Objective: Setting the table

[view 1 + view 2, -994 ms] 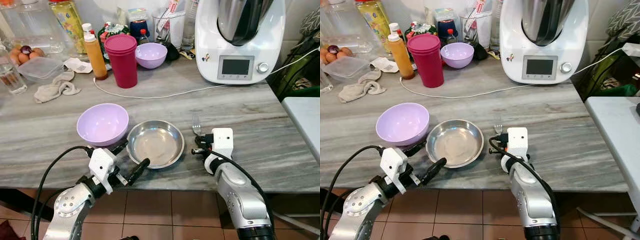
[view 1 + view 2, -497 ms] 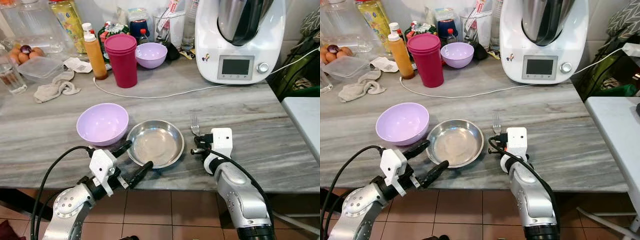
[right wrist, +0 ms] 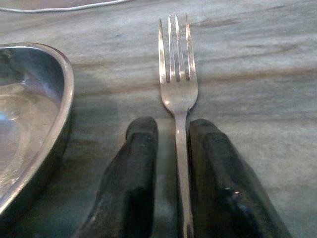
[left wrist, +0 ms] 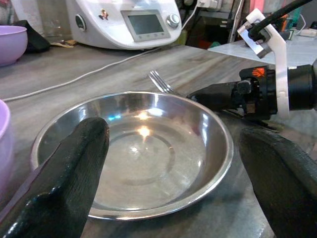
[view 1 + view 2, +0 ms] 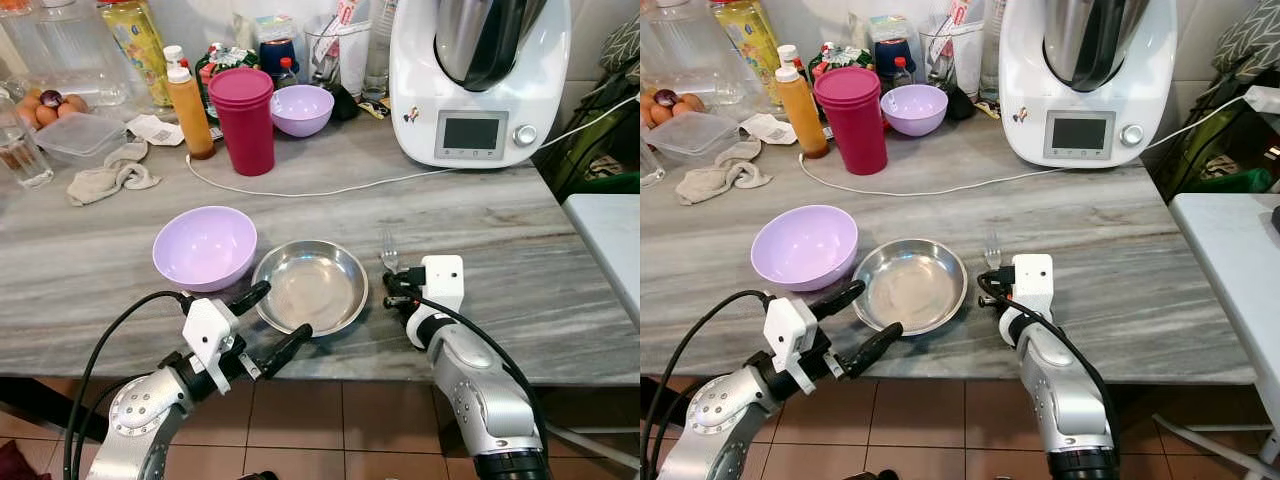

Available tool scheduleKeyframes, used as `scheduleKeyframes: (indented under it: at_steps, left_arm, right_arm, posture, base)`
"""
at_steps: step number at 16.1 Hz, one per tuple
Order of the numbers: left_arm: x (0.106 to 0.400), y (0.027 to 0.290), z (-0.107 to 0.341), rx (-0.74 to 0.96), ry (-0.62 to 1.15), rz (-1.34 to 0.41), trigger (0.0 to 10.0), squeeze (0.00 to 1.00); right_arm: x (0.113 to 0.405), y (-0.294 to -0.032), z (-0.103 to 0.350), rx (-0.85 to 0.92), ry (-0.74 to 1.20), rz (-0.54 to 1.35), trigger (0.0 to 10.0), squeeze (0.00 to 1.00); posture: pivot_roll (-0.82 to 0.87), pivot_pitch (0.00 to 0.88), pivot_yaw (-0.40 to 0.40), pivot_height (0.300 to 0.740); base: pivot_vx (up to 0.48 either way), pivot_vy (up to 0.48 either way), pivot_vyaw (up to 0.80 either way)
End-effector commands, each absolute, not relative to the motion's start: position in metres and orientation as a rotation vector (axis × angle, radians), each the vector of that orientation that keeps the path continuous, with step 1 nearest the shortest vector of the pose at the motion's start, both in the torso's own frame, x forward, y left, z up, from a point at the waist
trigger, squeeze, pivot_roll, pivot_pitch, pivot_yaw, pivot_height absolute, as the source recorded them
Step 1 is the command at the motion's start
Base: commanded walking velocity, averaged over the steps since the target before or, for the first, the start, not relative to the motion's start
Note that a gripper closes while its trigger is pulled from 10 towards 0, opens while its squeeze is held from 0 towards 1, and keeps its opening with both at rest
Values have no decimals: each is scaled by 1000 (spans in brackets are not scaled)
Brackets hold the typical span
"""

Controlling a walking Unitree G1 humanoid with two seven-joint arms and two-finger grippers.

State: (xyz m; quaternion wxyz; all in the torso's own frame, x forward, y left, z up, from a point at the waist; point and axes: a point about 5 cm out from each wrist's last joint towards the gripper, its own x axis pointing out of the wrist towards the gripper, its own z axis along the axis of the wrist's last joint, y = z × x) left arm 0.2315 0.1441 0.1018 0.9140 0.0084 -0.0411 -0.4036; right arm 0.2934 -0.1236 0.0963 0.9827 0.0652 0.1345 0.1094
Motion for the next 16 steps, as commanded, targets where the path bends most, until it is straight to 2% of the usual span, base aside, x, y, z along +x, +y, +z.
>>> scheduleKeyframes:
  at_steps: [1,11,16]
  left_arm:
    - [230,144,104,29,-86,-837,10000,0]
    - [238,138,122,14,-158,-794,10000,0]
    - [255,139,124,-29,-146,-543,10000,0]
  right_arm:
    - [294,-123,99,146,266,224,10000,1000]
    - [299,-136,140,157,57,194,10000,1000]
    - [304,-141,160,127,-66,135,10000,1000]
  posture:
    - [-168,100,16,740]
    - [-174,92,17,740]
    - [-172,92,8,740]
  base:
    - [0,0,0]
    - [0,0,0]
    - [0,0,0]
